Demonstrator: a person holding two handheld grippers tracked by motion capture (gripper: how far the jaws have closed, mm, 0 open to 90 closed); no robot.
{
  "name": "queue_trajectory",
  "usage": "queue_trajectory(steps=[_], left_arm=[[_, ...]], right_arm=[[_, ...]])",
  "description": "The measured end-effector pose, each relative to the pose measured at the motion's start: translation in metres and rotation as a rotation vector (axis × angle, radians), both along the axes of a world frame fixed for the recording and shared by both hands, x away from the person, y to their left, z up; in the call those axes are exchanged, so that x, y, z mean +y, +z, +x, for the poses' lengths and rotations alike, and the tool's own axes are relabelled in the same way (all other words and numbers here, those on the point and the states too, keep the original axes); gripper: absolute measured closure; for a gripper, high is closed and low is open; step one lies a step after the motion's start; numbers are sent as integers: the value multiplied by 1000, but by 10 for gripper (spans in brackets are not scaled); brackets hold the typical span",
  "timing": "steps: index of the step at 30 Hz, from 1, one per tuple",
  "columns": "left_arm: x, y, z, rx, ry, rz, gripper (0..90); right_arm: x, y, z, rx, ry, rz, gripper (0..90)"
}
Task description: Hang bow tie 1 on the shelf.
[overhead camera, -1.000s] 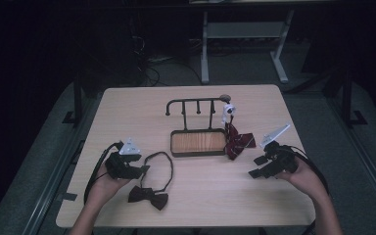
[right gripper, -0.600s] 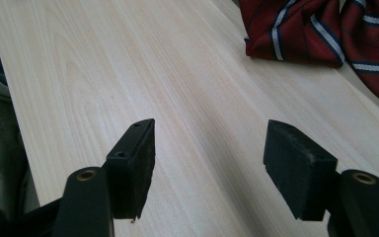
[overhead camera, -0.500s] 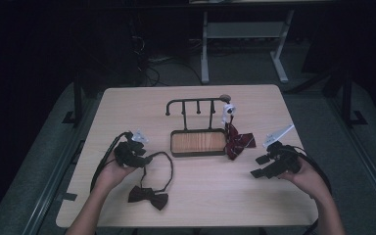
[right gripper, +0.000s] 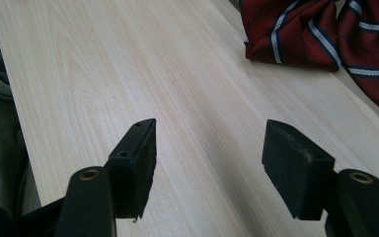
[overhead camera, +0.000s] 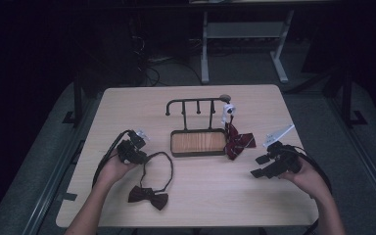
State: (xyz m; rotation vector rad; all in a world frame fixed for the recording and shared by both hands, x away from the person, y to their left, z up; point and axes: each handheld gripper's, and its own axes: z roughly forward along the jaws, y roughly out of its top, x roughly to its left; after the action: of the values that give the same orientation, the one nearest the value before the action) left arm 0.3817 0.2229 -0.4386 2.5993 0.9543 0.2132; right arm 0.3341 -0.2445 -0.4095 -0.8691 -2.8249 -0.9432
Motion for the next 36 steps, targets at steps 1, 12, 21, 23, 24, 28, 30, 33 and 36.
queue_trajectory(steps=[1, 12, 21, 23, 24, 28, 30, 33, 36], left_arm=[[-1, -1, 0, 8, 4, -5, 736], [-2, -1, -1, 22, -24, 2, 896], [0, 6, -4, 15, -42, -21, 897], [-1, 11, -6, 12, -57, -25, 897], [-1, 14, -6, 9, -59, -33, 898], [-2, 24, -8, -1, -77, -47, 898], [-3, 27, -9, -4, -88, -41, 898], [-3, 34, -11, -12, -99, -40, 898], [-3, 40, -12, -12, -112, -55, 898]], right_arm=[[0, 0, 0, -1, 1, 0, 379], [0, 3, -2, -13, -7, 16, 386], [1, -2, 0, -4, -11, 1, 375], [1, -2, 0, -4, -13, -1, 374], [1, -2, 0, -4, -14, 0, 373], [0, -2, 0, -6, -15, 1, 367], [1, -2, 0, -6, -13, 2, 363], [1, -2, 0, -7, -15, -3, 353], [0, -2, 0, -6, -13, -4, 355]])
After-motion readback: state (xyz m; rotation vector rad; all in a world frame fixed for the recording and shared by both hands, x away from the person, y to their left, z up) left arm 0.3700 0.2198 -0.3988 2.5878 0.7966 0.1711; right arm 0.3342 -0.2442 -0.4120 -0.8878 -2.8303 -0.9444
